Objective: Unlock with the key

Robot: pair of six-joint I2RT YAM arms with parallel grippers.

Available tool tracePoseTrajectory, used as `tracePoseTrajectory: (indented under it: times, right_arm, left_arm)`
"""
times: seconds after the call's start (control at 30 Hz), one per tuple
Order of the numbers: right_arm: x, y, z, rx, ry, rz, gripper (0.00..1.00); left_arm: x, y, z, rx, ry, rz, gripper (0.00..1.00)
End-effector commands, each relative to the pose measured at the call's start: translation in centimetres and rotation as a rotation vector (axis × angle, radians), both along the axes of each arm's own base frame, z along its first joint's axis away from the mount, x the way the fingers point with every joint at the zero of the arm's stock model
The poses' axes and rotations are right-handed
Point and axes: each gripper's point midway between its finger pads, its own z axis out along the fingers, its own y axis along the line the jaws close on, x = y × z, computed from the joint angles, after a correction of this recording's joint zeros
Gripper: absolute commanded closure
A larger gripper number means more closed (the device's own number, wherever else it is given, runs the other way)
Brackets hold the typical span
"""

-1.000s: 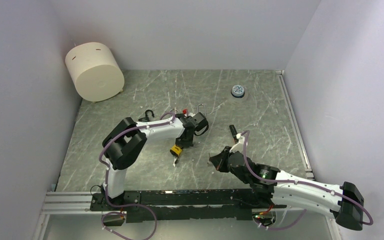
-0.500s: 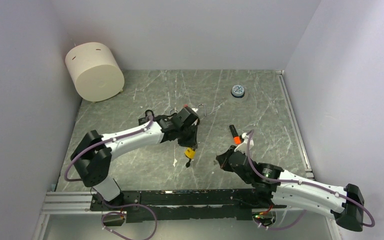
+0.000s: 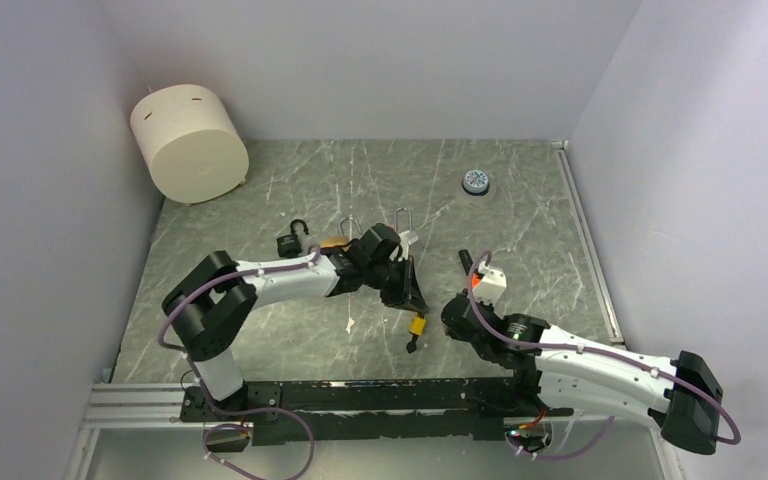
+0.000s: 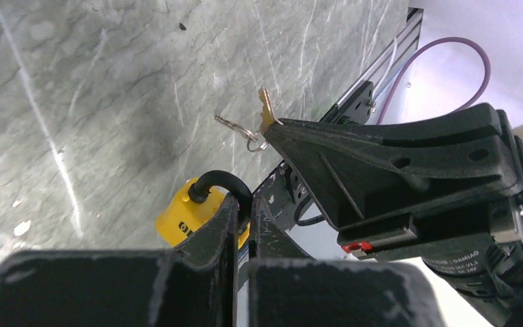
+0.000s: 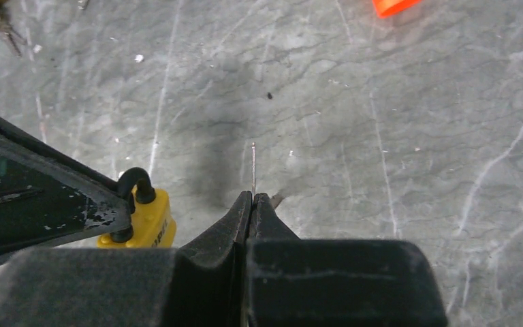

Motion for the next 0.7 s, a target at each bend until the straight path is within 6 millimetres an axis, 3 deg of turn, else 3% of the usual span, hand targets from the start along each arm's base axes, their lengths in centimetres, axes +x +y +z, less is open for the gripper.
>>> tracePoseTrajectory:
  times: [0.0, 0.3, 0.67]
  right_arm:
    - [0.5, -0.8, 0.7, -0.031, -0.015, -0.042, 1.0]
    - [0.4, -0.5, -0.4, -0.031, 0.006, -0.035, 1.0]
    - [0.2, 0.0, -1.0, -0.007, 0.025, -0.014, 1.0]
  left_arm:
    - [-0.2, -2.7, 2.2, -0.17, 0.037, -0.031, 0.97]
    - [-0.6, -3.4, -1.3, -0.207, 0.165, -0.035, 0.97]
    - [0.6, -1.0, -3.1, -0.254, 0.257, 0.005, 0.97]
